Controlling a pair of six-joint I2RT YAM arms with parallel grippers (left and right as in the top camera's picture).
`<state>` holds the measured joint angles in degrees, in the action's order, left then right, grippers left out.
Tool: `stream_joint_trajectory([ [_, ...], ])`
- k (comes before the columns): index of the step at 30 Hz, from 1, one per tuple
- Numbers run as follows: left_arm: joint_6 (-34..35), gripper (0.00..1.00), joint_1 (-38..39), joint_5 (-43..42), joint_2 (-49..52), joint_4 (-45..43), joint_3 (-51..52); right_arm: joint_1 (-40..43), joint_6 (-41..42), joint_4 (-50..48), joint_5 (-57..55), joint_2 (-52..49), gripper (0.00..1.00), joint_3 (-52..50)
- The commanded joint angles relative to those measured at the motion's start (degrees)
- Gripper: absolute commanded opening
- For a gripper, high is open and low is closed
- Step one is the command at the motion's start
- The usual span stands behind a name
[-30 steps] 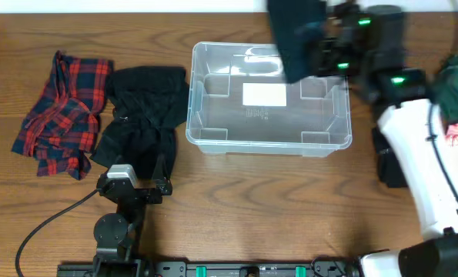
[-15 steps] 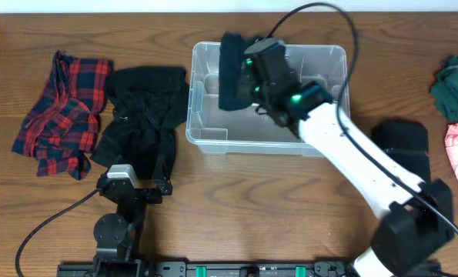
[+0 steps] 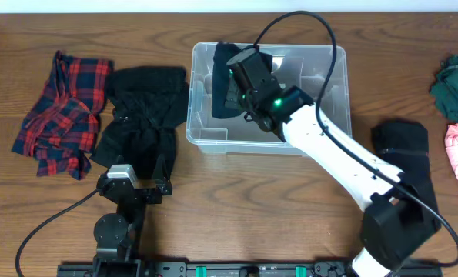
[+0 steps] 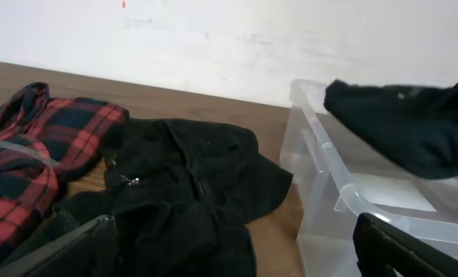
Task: Pack container
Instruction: 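Carry the dark green cloth with right gripper into the bin's left side, then open right gripper and lift it out of the bin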
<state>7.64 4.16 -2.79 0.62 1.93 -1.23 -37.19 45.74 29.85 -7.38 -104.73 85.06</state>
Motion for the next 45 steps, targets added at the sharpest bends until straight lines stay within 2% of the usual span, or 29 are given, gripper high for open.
stream_joint_trajectory([
  [1, -0.33, 0.98, -0.24, 0.85, -0.26, 2.08, 1.01, -0.50, -1.68, -0.68, -1.29, -2.16, 0.01, -0.31],
  [11, -0.33, 0.98, -0.24, 0.85, -0.26, 2.08, 1.01, -1.46, -3.17, -3.69, 1.46, -8.98, 0.01, -0.35],
  [18, -0.33, 0.98, -0.24, 0.85, -0.26, 2.08, 1.01, -1.46, -3.54, -5.01, 1.84, -10.16, 0.01, -0.35],
  [19, -0.33, 0.98, -0.24, 0.85, -0.26, 2.08, 1.01, -1.46, -4.20, -5.22, 1.84, -10.16, 0.06, -0.35],
  [21, -0.33, 0.98, -0.24, 0.85, -0.26, 2.08, 1.01, -1.46, -4.72, -5.44, 1.84, -10.16, 0.32, -0.35],
  [23, -0.33, 0.98, -0.24, 0.85, -0.26, 2.08, 1.01, -1.46, -4.83, -5.42, 1.86, -10.14, 0.46, -0.35],
  [24, -0.33, 0.98, -0.24, 0.85, -0.26, 2.08, 1.01, -1.46, -5.22, -5.49, 2.08, -10.16, 0.50, -0.35],
  [28, -0.33, 0.98, -0.24, 0.85, -0.26, 2.08, 1.01, -1.46, -7.34, -6.91, 4.48, -10.14, 0.60, -0.33],
  [35, -0.33, 0.98, -0.24, 0.85, -0.26, 2.08, 1.01, -1.31, -12.44, -7.17, 7.89, -8.70, 0.68, 2.10],
  [39, -0.33, 0.98, -0.24, 0.85, -0.26, 2.08, 1.01, 0.46, -16.33, -1.38, 8.07, -4.24, 0.73, 7.10],
  [45, -0.33, 0.98, -0.24, 0.85, -0.26, 2.08, 1.01, 6.29, -21.27, 9.77, 8.09, 4.50, 0.86, 13.92],
])
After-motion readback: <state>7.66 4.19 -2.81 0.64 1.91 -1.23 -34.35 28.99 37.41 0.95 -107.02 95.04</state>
